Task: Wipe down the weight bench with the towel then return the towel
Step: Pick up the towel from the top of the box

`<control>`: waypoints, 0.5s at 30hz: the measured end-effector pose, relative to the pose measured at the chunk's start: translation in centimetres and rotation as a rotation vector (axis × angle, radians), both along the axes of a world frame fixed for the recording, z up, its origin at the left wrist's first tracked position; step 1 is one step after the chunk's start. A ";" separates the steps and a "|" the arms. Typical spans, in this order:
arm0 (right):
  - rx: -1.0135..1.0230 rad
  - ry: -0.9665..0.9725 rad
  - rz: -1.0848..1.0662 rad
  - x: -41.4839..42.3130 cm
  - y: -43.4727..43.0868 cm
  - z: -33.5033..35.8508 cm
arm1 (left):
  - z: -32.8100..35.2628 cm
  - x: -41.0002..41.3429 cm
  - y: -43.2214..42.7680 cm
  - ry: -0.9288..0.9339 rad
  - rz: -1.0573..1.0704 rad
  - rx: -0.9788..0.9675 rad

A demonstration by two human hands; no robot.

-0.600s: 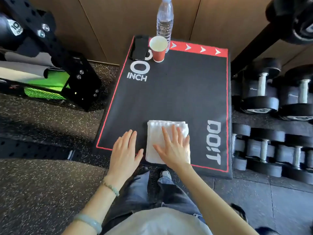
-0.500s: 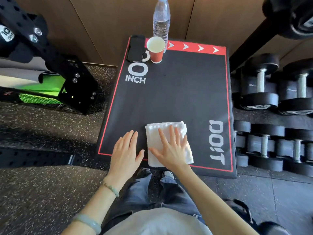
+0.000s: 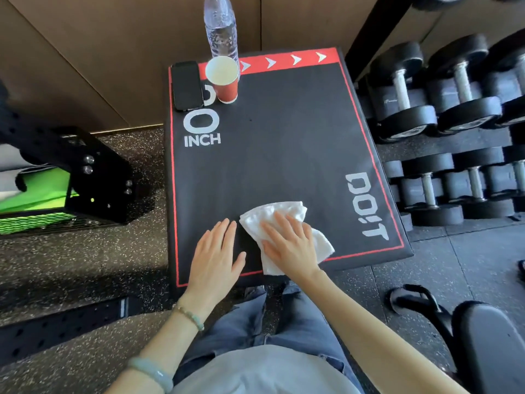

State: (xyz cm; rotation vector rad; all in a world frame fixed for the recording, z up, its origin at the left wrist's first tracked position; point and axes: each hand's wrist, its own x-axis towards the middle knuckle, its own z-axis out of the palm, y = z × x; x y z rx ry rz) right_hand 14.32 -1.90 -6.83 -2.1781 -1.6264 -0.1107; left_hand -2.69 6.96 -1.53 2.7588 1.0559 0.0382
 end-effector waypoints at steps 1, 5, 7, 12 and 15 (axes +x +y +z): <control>0.018 0.009 -0.012 -0.2 0.1 0.0 | 0.1 -0.2 0.2 0.002 -0.020 0.003; 0.065 -0.037 -0.064 -0.7 0.0 0.4 | 0.1 -0.7 0.9 -0.001 -0.083 0.022; 0.074 -0.047 -0.085 -0.8 -0.3 0.7 | 0.4 -0.7 1.0 -0.002 -0.107 0.029; 0.075 0.030 -0.268 -0.5 -3.7 1.4 | 1.5 0.4 0.0 -0.025 -0.226 -0.001; 0.103 0.104 -0.449 -0.1 -7.2 2.5 | 2.0 2.1 -1.1 -0.063 -0.347 -0.001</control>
